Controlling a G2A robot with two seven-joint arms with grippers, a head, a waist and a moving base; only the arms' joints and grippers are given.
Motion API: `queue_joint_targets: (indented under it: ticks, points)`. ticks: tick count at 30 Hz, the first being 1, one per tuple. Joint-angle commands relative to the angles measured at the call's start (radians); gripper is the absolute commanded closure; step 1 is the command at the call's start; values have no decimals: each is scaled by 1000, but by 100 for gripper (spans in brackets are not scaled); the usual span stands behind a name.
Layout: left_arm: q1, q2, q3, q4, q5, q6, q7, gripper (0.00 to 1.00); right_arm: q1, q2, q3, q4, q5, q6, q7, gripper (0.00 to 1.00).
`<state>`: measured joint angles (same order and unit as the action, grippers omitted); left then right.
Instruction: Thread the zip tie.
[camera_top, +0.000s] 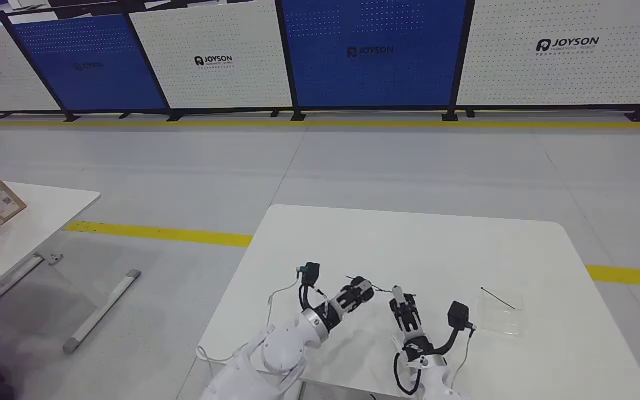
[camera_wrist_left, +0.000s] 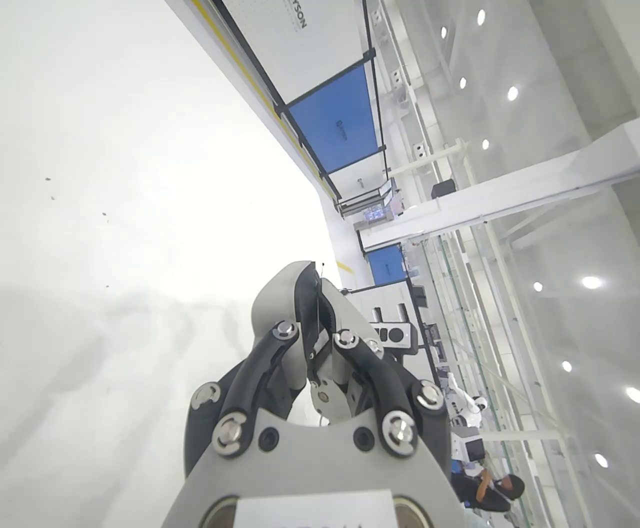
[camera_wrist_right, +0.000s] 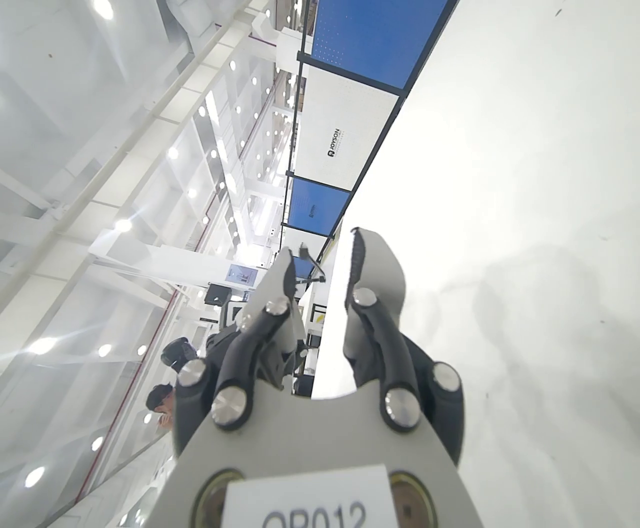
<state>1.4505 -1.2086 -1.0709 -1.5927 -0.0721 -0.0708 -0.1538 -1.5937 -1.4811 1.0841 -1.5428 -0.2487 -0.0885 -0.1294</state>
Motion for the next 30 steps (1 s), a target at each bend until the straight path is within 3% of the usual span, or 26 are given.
queue_joint_targets:
  ticks: [1, 6, 14, 18, 21, 24, 26, 30]
  points:
    - [1, -3, -11, -8, -58, 25, 26, 100, -13, 2, 10, -4, 2, -3, -9, 0]
    - [-1, -9, -30, -31, -191, 71, 14, 100, -17, 4, 17, -8, -5, 15, -10, 0]
    - [-1, -9, -30, -31, -191, 71, 14, 100, -16, 4, 18, -7, -12, 18, -10, 0]
    - [-1, -14, -40, -31, -251, 100, 64, 100, 2, 12, -1, -10, -219, 77, -30, 0]
    - [-8, -21, -52, -30, -319, 121, 117, 100, 12, 13, -16, -2, -299, 113, -40, 0]
    - [-13, -25, -62, -28, -377, 134, 126, 100, 26, 15, -33, 13, -394, 143, -41, 0]
    - [-14, -27, -69, -33, -420, 131, 113, 100, 27, 14, -34, 16, -395, 135, -41, 0]
    - [-14, -27, -69, -33, -420, 131, 113, 100, 27, 14, -34, 16, -395, 135, -41, 0]
